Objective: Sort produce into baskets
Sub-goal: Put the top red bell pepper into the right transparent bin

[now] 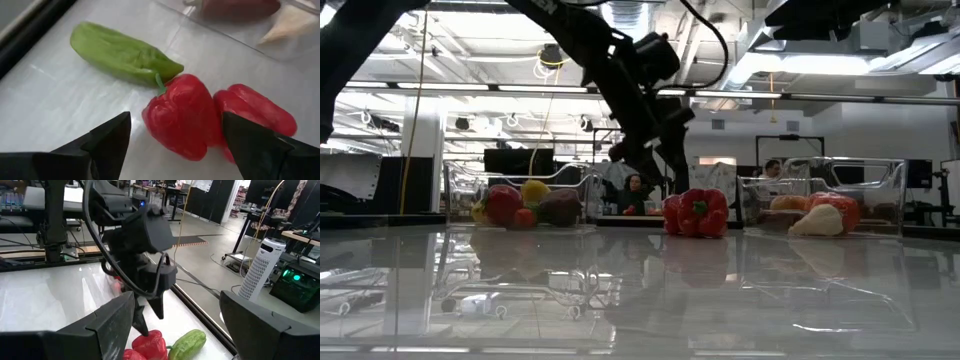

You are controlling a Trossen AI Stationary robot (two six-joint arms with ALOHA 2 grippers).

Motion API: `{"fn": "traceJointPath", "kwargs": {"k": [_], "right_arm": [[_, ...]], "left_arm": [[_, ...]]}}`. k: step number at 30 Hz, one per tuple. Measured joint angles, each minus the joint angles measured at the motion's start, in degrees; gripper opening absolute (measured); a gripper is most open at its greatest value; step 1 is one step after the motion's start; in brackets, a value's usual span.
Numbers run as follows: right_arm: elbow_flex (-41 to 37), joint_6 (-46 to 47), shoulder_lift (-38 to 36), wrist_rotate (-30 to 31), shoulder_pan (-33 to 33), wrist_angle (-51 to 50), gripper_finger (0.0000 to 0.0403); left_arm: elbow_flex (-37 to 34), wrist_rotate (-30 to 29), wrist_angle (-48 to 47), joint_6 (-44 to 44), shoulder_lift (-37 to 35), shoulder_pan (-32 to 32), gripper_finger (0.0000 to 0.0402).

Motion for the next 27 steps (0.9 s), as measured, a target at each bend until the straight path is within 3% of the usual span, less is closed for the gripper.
{"fn": "traceJointPath", "kwargs": {"k": [10,27], "right_arm": [[0.0,-0.2,0.0,0.0,0.0,0.5,0.0319],[0.0,-0.4,0.0,0.0,0.4,1.0,0.0319]], "left_arm": [[0.0,0.2,5.1,-2.2,3.1,-0.8,0.0332],[-1.2,-2.5,7.6,-1.3,4.6,-1.0,0.0334]]}}
